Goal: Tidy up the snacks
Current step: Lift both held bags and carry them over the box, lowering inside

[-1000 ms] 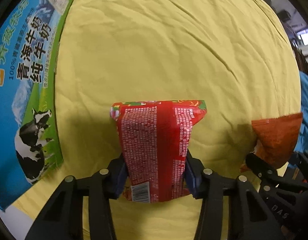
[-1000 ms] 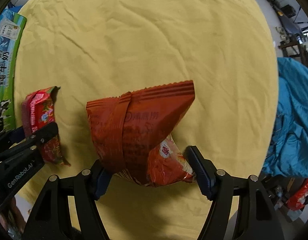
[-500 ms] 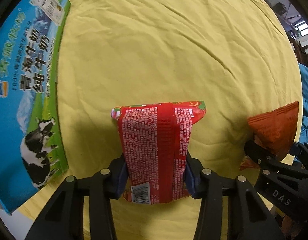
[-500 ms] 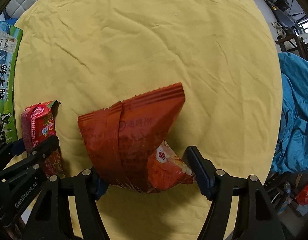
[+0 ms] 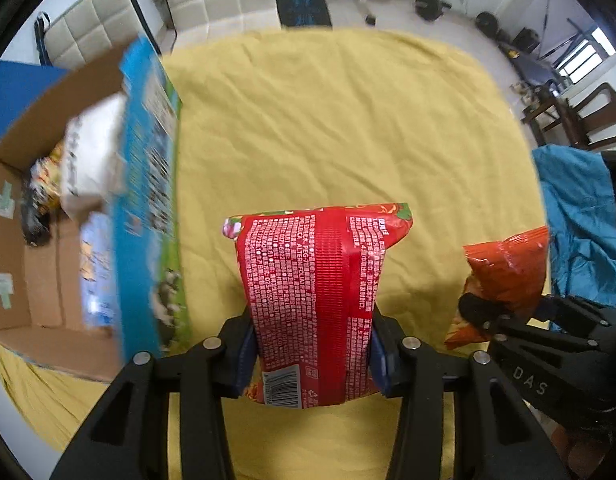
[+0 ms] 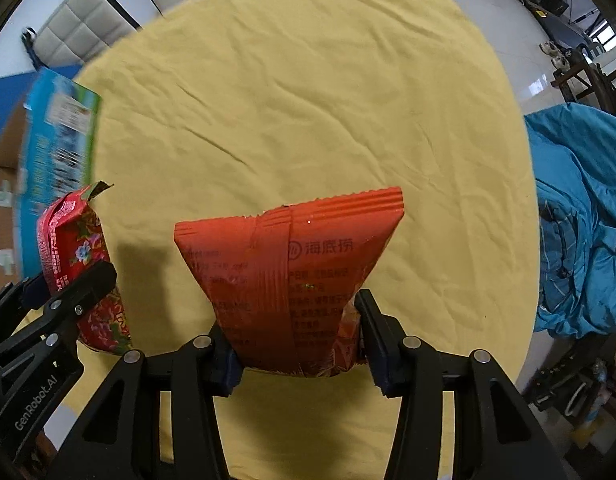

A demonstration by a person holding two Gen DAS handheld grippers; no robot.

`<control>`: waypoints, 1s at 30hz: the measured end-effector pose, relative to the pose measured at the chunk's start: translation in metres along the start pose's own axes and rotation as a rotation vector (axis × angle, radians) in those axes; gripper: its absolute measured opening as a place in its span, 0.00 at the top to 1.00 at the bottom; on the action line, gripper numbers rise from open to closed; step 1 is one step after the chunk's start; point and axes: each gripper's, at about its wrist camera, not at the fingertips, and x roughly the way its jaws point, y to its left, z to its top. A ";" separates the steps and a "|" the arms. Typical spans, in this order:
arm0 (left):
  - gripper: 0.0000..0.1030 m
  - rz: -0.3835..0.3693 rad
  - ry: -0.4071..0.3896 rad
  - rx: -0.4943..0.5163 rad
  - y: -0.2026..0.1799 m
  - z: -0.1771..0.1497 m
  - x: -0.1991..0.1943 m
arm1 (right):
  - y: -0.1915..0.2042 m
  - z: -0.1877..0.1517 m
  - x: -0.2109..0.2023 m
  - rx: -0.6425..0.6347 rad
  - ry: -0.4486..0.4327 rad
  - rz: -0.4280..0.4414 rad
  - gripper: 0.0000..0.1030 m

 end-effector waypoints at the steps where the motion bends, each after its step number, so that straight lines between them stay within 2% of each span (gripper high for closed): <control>1: 0.59 -0.008 -0.018 0.003 0.002 0.000 -0.010 | 0.006 0.000 -0.014 -0.003 -0.013 0.008 0.50; 5: 0.59 -0.031 -0.090 0.006 0.019 0.003 -0.055 | 0.025 -0.003 -0.054 -0.003 -0.075 0.046 0.50; 11: 0.59 -0.048 -0.166 -0.006 0.059 -0.003 -0.109 | 0.077 -0.011 -0.099 -0.040 -0.154 0.109 0.50; 18: 0.59 -0.024 -0.215 -0.049 0.133 -0.012 -0.144 | 0.167 -0.017 -0.134 -0.098 -0.206 0.178 0.50; 24: 0.59 -0.002 -0.195 -0.149 0.217 -0.017 -0.145 | 0.252 -0.024 -0.127 -0.162 -0.175 0.241 0.50; 30: 0.59 0.000 -0.096 -0.236 0.298 -0.015 -0.111 | 0.327 -0.014 -0.074 -0.216 -0.097 0.264 0.50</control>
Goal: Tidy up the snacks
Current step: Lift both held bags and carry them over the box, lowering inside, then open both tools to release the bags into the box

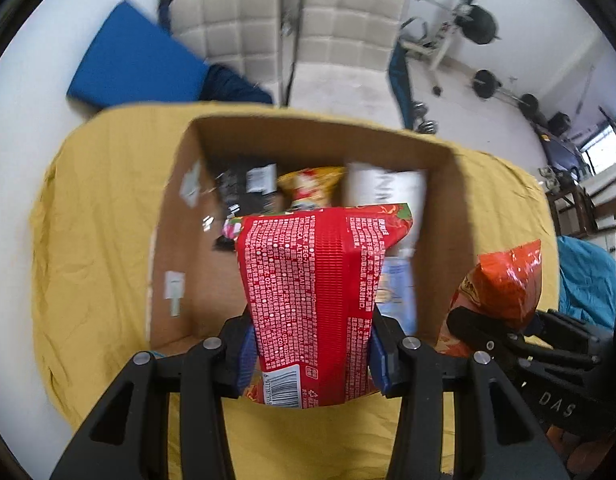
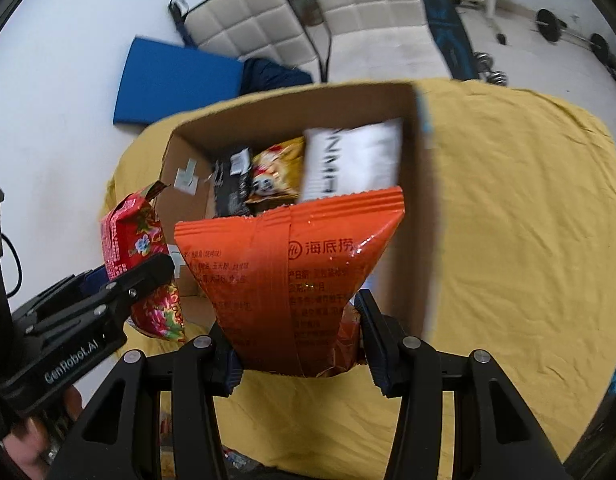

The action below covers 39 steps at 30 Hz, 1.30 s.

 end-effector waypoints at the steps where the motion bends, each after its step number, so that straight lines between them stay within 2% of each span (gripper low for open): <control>1: 0.59 -0.006 0.027 -0.013 0.012 0.004 0.011 | 0.008 0.002 0.014 -0.006 0.014 -0.005 0.50; 5: 0.59 -0.052 0.130 -0.049 0.043 0.012 0.052 | 0.023 0.011 0.071 -0.024 0.078 -0.023 0.50; 10: 0.59 -0.104 0.287 -0.060 0.061 0.013 0.112 | 0.029 0.018 0.134 -0.022 0.160 -0.043 0.50; 14: 0.58 -0.087 0.349 -0.041 0.064 0.011 0.141 | 0.031 0.020 0.168 -0.018 0.197 -0.065 0.50; 25: 0.57 -0.030 0.344 -0.012 0.063 0.015 0.147 | 0.025 0.018 0.210 0.018 0.269 -0.094 0.45; 29: 0.54 0.005 0.312 -0.006 0.059 0.017 0.134 | 0.020 0.020 0.199 0.007 0.246 -0.126 0.38; 35: 0.54 0.033 0.256 -0.007 0.054 0.009 0.109 | 0.016 0.024 0.176 -0.003 0.208 -0.162 0.37; 38: 0.44 0.048 0.218 -0.002 0.049 0.005 0.093 | 0.017 0.026 0.167 -0.006 0.185 -0.190 0.35; 39: 0.44 0.057 0.203 0.002 0.047 0.003 0.089 | 0.016 0.027 0.164 -0.006 0.177 -0.194 0.32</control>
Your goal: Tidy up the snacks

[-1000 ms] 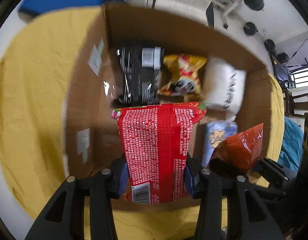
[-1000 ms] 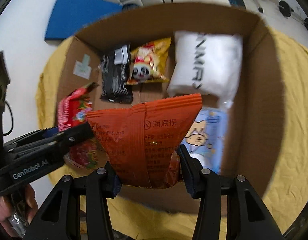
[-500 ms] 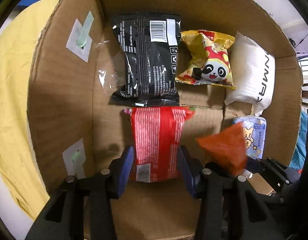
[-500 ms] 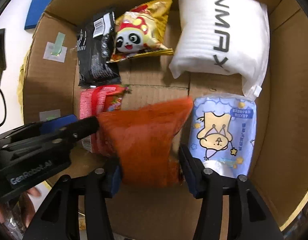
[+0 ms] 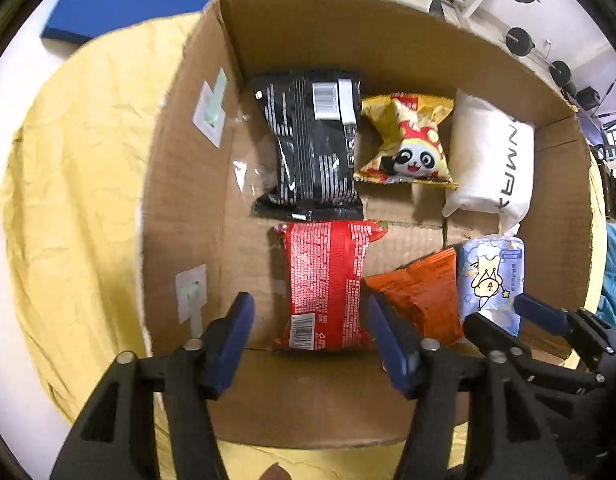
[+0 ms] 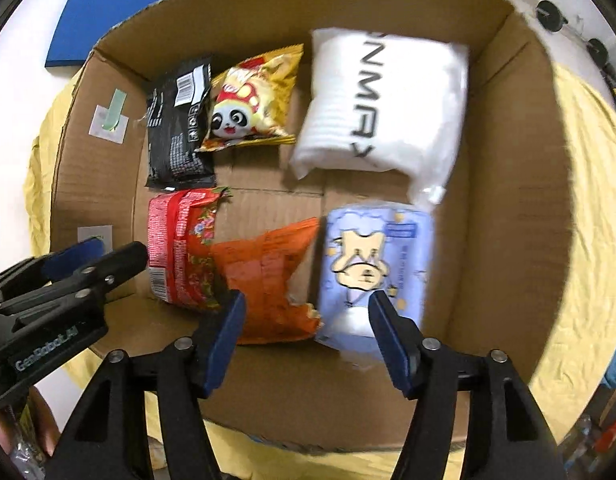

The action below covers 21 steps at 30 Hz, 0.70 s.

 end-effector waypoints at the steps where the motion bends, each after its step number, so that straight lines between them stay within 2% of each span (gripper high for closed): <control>1: 0.40 0.012 -0.013 0.002 -0.001 -0.001 -0.003 | -0.001 0.000 -0.003 0.002 -0.006 -0.007 0.30; 2: 0.36 0.024 -0.028 0.002 -0.002 -0.003 -0.007 | -0.003 0.000 -0.006 0.004 -0.014 -0.025 0.26; 4: 0.17 0.040 -0.052 0.004 -0.003 -0.006 -0.015 | -0.009 -0.003 -0.013 0.012 -0.031 -0.032 0.19; 6: 0.11 0.037 -0.078 -0.002 0.000 -0.007 -0.021 | -0.015 -0.006 -0.017 0.020 -0.045 -0.039 0.07; 7: 0.08 0.044 -0.088 -0.003 0.001 -0.007 -0.024 | -0.015 -0.008 -0.017 0.019 -0.049 -0.045 0.05; 10: 0.04 0.054 -0.121 -0.001 0.000 -0.010 -0.035 | -0.023 -0.021 -0.032 0.028 -0.066 -0.065 0.00; 17: 0.03 0.049 -0.170 -0.004 -0.010 -0.015 -0.039 | -0.037 -0.036 -0.059 0.052 -0.108 -0.067 0.00; 21: 0.03 0.045 -0.204 0.008 -0.017 -0.021 -0.057 | -0.041 -0.043 -0.078 0.056 -0.142 -0.063 0.00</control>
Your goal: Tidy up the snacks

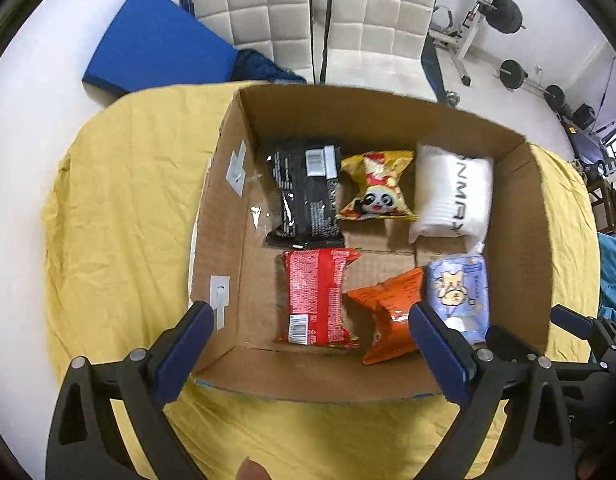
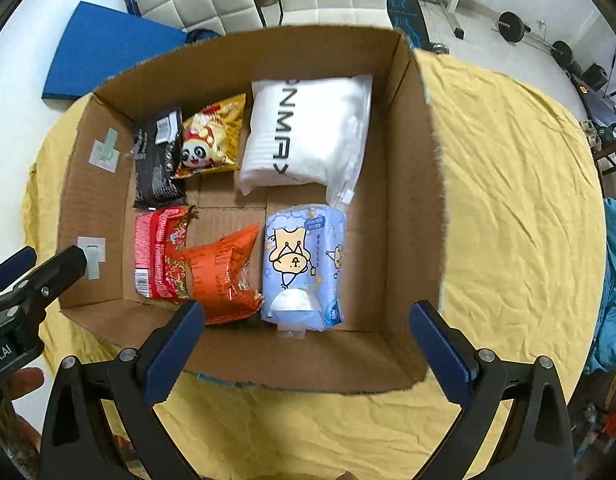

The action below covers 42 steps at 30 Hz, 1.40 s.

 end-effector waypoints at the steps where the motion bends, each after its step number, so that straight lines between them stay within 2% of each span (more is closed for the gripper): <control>1: 0.03 -0.007 -0.010 0.000 -0.001 -0.001 -0.006 | -0.002 -0.001 -0.006 0.002 -0.008 0.002 0.00; 8: 0.03 -0.009 -0.121 0.010 -0.017 -0.011 -0.065 | -0.010 -0.017 -0.062 -0.001 -0.092 0.026 0.00; 9: 0.00 -0.003 -0.142 0.015 -0.019 -0.014 -0.077 | -0.012 -0.021 -0.072 -0.001 -0.106 0.028 0.00; 14: 0.00 -0.005 -0.231 0.016 -0.026 -0.027 -0.129 | -0.020 -0.045 -0.134 0.005 -0.190 0.051 0.00; 17: 0.00 -0.020 -0.278 0.007 -0.027 -0.035 -0.159 | -0.026 -0.060 -0.171 0.008 -0.245 0.051 0.00; 21: 0.00 0.010 -0.330 0.024 -0.033 -0.046 -0.195 | -0.033 -0.076 -0.213 0.012 -0.309 0.032 0.00; 25: 0.00 0.009 -0.362 0.035 -0.038 -0.058 -0.223 | -0.037 -0.089 -0.248 0.002 -0.353 0.015 0.00; 32: 0.00 0.019 -0.400 0.032 -0.045 -0.071 -0.248 | -0.038 -0.107 -0.284 -0.015 -0.390 0.000 0.00; 42: 0.00 0.019 -0.399 0.025 -0.048 -0.079 -0.256 | -0.035 -0.118 -0.297 -0.034 -0.386 -0.018 0.00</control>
